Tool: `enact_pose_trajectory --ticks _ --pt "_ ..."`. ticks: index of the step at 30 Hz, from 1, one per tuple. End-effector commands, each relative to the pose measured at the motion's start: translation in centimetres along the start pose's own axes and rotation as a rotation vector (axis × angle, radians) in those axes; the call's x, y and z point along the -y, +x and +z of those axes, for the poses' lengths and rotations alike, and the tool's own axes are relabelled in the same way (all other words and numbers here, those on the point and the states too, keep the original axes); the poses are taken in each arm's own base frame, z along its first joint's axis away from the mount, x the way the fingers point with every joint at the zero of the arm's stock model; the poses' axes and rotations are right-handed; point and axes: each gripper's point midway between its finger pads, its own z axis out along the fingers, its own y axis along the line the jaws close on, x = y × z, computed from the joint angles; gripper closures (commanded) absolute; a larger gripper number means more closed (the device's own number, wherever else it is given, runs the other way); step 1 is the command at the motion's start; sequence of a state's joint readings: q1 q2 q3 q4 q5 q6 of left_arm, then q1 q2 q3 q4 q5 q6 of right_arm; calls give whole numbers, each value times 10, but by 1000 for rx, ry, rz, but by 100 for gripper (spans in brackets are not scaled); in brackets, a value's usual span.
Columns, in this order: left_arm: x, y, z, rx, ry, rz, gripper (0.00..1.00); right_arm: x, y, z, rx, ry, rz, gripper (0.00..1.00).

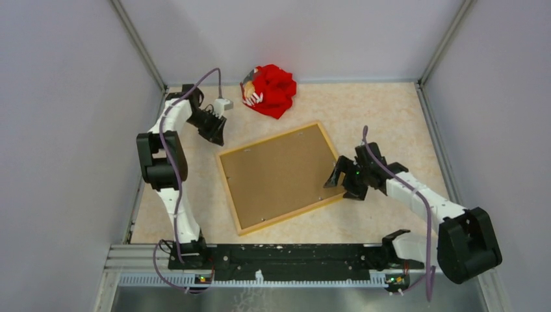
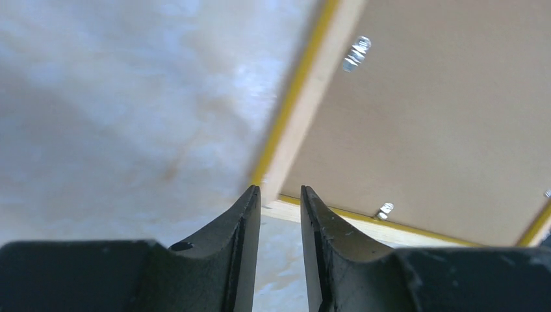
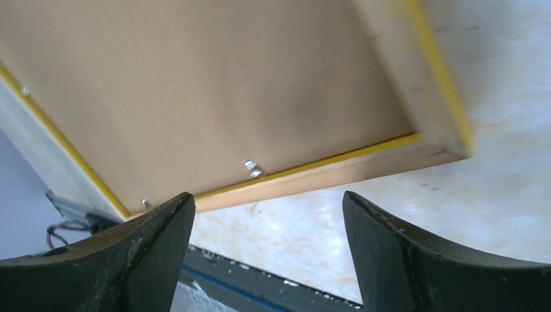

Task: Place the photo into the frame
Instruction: Adjust the photo frame at the center of the board.

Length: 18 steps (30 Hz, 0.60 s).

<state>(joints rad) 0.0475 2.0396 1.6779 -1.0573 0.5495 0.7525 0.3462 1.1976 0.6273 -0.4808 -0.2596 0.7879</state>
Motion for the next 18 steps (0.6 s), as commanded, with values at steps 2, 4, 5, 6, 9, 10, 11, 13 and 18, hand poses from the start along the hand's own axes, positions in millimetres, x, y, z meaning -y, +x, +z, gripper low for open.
enact_pose_trajectory --ticks 2,4,5,6,9,10,11,13,18 --pt "-49 8 2 5 -115 -101 63 -84 5 -37 52 -208 -207 17" --pt "-59 20 2 -7 -128 -135 63 -114 9 -38 44 -271 -280 18" --pt "-61 25 3 -13 -120 -154 63 -127 9 -35 41 -289 -319 18" --pt "-61 29 4 -16 -107 -166 63 -144 7 -29 35 -307 -365 18" --pt "-54 38 9 -29 -61 -184 63 -192 5 -5 9 -404 -485 17" --pt "-51 39 11 -31 -47 -189 64 -206 7 6 -22 -433 -526 17" --pt "-48 40 13 -27 -32 -194 64 -220 7 15 -33 -462 -565 17" --pt "-44 41 15 -22 -11 -201 65 -245 7 39 -59 -483 -651 17" --pt "-40 47 22 -35 13 -210 65 -293 17 90 -121 -527 -796 17"
